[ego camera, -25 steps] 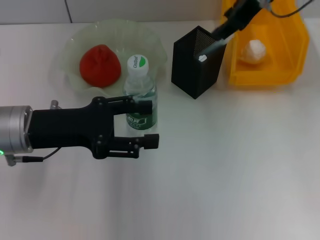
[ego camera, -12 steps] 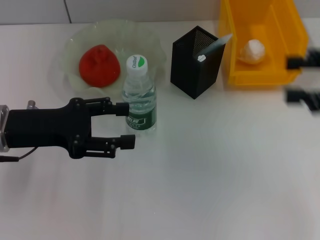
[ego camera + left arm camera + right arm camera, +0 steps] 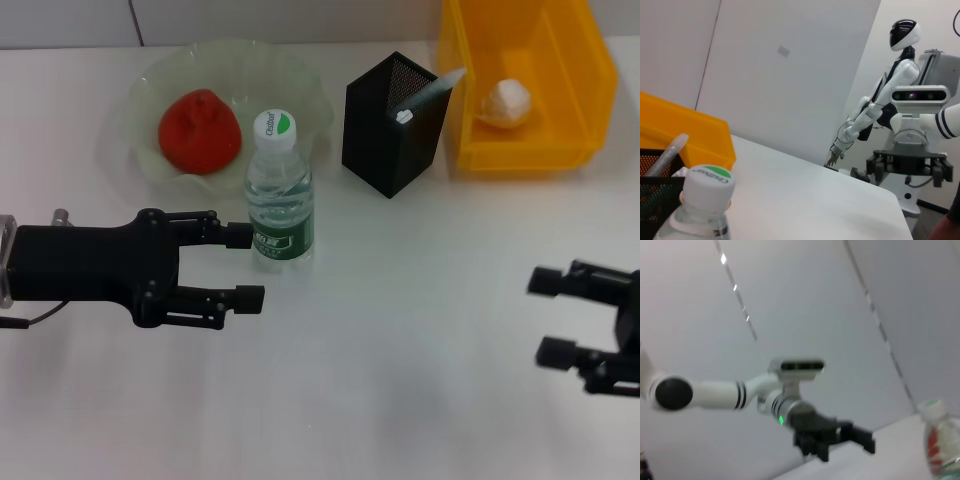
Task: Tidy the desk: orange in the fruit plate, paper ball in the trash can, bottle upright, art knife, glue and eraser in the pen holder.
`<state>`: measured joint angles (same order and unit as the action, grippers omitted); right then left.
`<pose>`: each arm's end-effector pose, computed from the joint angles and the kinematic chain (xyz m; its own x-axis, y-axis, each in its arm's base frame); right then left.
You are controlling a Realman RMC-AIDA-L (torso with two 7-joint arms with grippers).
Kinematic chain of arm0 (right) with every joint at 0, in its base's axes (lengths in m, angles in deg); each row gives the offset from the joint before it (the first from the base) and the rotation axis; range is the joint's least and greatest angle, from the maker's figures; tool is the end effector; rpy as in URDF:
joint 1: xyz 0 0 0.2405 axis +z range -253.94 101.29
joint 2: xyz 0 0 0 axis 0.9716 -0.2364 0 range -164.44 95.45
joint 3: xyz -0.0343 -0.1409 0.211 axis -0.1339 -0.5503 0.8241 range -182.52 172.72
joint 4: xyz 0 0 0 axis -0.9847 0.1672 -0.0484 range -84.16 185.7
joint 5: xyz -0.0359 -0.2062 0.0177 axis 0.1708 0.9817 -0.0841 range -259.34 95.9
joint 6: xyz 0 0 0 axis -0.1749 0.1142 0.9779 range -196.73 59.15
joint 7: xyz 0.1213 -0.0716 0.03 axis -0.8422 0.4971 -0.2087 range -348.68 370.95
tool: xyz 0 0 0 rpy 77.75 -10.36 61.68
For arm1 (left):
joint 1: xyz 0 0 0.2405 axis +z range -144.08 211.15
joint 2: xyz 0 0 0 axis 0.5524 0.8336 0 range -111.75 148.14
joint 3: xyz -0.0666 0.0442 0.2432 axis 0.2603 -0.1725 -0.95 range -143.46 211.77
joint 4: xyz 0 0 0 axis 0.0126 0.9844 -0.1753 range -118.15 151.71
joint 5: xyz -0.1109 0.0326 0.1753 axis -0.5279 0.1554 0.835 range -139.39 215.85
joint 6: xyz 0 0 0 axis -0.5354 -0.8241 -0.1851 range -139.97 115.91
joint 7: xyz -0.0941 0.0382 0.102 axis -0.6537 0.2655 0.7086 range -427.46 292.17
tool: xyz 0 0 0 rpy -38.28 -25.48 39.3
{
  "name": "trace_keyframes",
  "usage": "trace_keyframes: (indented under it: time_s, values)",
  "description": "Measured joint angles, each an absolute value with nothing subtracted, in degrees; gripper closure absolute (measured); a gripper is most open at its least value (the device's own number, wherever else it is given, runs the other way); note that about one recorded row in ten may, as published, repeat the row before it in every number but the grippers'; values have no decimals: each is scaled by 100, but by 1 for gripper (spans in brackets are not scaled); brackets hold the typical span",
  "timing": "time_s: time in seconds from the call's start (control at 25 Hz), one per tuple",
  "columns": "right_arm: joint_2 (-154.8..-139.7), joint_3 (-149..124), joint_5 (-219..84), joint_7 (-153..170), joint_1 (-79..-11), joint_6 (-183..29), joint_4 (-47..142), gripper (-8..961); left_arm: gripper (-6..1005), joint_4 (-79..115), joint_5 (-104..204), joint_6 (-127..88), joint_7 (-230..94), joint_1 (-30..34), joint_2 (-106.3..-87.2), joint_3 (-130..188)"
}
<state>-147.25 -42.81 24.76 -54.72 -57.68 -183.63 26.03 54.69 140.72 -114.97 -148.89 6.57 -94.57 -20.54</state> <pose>0.2988 0.2240 0.0330 0.6139 -0.3145 -0.7240 -0.3786 -0.9221 0.0795 -0.2520 0.2951 0.0224 0.8006 0.3287 0.5010 0.3239 -0.9408 0.0997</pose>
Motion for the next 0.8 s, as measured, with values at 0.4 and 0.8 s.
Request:
trace_keyframes:
  time_s: [0.4, 0.8]
  values:
    - [-14825, -4283, 2750, -5443, -5532, -18295, 2441, 199, 187, 5475, 14060, -11512, -14893, 662, -9474, -2042]
    - [-14997, -4307, 2765, -5414, -5377, -18258, 2378, 199, 186, 5545, 14076, -11537, -14894, 633, -9510, -2070]
